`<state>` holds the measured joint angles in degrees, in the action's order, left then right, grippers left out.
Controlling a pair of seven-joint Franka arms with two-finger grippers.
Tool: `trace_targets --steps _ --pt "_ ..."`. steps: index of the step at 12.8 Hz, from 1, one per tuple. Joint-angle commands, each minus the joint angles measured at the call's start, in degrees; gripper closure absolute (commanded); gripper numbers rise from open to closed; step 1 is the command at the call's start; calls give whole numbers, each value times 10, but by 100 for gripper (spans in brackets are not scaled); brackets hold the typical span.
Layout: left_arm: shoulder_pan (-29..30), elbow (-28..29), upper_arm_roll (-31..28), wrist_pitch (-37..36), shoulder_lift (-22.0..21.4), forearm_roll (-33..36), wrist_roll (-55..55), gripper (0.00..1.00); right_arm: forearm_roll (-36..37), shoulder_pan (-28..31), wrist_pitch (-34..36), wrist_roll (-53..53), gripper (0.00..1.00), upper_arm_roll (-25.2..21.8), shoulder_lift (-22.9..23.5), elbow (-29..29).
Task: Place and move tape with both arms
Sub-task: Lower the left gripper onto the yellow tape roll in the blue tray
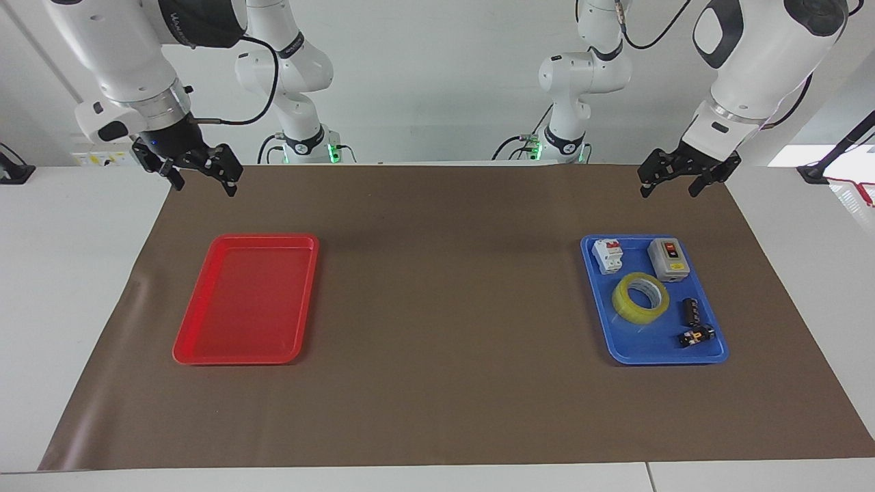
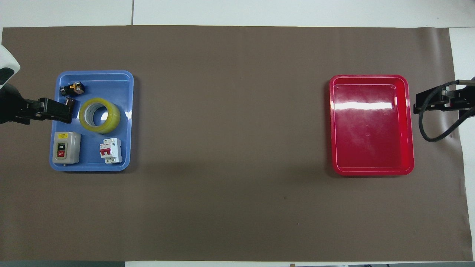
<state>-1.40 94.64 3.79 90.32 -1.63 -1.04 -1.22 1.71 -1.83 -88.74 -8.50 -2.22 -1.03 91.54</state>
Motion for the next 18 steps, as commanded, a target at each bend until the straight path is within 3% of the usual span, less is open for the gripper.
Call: trace_targets --steps 1,4,8,10,12,14,16,18 --pt "-9 5 -7 6 -9 -2 5 0 -7 8 -4 2 0 3 -9 8" --pt "-3 13 -8 21 -12 -2 5 0 -7 8 -3 2 0 3 -8 8" --pt "21 111 -12 138 -14 -1 10 0 -7 8 -3 3 0 3 -8 8" --pt "49 152 -11 229 22 0 10 0 -7 8 -3 3 0 3 -9 8" --pt "85 163 -11 329 90 0 10 0 -7 8 -3 2 0 3 -9 8" --pt "98 163 -12 372 134 1 11 0 -7 8 -3 3 0 3 -8 8" --pt "89 171 -12 383 153 2 9 21 -7 8 -3 3 0 3 -8 8" --pt "83 173 -12 399 173 6 9 21 -7 8 -4 3 0 3 -9 8"
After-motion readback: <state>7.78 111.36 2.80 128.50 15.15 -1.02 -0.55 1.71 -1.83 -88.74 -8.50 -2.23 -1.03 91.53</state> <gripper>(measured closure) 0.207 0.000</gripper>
